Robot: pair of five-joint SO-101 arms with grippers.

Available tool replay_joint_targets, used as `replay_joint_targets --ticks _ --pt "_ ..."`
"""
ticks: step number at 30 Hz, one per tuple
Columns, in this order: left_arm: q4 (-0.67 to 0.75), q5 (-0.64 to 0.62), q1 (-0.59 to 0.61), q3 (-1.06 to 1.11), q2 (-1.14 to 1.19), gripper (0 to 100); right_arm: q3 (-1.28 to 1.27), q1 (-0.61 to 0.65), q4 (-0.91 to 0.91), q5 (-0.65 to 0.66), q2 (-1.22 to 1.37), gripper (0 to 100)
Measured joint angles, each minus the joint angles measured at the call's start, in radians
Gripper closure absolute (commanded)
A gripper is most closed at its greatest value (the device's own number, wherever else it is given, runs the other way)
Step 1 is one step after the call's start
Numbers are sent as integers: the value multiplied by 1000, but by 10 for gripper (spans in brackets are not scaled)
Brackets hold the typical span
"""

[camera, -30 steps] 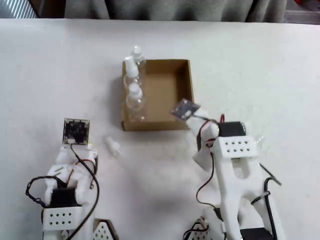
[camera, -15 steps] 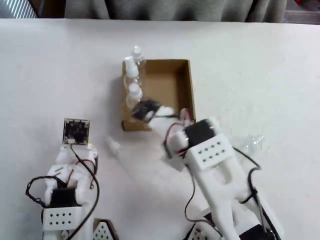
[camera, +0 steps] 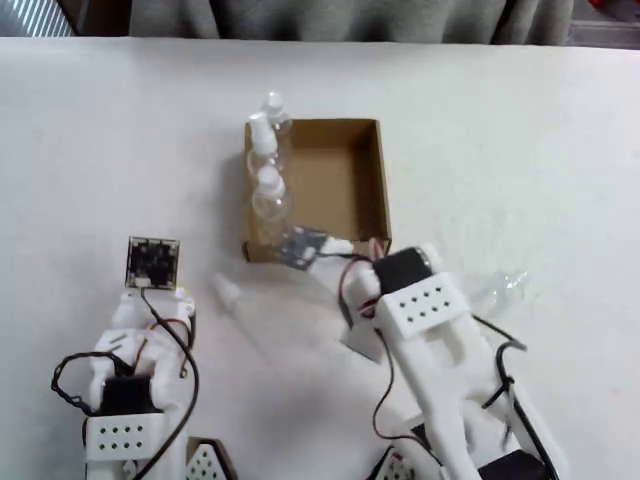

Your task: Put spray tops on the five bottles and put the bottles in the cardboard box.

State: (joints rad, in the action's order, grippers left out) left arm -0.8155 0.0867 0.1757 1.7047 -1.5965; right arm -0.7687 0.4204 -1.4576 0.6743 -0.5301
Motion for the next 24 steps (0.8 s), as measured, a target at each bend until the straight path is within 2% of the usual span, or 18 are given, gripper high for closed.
replay_joint_targets --ticks 3,8,21,24 --pt "0 0 0 0 0 978 -94 -86 81 58 0 833" --pt "0 0 0 0 0 978 -236 -124 222 140 -5 829" --pt "0 0 0 0 0 978 -261 -126 354 155 -2 827" --pt "0 0 0 0 0 978 -261 -127 354 155 -2 770"
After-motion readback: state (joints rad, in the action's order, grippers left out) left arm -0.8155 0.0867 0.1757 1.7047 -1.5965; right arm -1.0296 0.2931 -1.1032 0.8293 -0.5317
